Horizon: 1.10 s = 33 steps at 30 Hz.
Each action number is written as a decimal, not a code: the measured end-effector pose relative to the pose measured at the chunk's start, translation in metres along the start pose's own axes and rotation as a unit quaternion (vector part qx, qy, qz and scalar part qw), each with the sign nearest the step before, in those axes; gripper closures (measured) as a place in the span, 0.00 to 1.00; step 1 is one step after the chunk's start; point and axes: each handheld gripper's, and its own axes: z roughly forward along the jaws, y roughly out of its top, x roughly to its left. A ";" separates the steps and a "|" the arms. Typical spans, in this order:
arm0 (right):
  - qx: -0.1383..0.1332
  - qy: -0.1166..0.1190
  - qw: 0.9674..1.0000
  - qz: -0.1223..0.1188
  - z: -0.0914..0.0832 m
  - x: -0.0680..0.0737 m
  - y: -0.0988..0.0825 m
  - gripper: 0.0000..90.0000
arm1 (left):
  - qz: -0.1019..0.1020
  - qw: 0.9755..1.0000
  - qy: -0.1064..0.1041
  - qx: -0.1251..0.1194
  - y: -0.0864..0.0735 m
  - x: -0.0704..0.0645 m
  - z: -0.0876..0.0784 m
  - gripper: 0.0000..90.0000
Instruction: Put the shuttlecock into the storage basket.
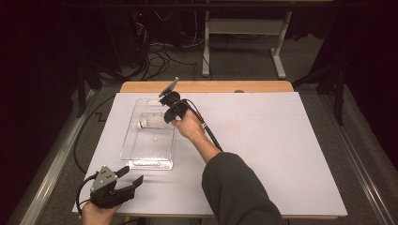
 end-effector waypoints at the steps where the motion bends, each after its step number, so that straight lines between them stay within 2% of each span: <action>1: -0.003 0.001 1.000 -0.004 -0.001 -0.001 -0.001 0.88 | 0.000 1.000 0.000 0.000 0.000 0.000 0.000 0.40; 13: -0.035 0.019 0.999 0.001 -0.012 -0.003 -0.009 0.84 | 0.000 1.000 0.006 0.002 0.000 0.001 0.000 0.40; 20: -0.050 0.022 0.999 -0.005 -0.019 -0.006 -0.014 0.82 | -0.002 1.000 0.007 0.002 0.000 0.002 0.000 0.40; 29: -0.059 0.018 0.998 0.008 -0.028 -0.015 -0.024 0.80 | -0.006 1.000 0.005 0.002 0.000 0.002 0.001 0.40; 33: -0.067 0.020 0.998 0.007 -0.032 -0.019 -0.027 0.79 | -0.005 1.000 0.004 0.003 0.000 0.002 0.001 0.40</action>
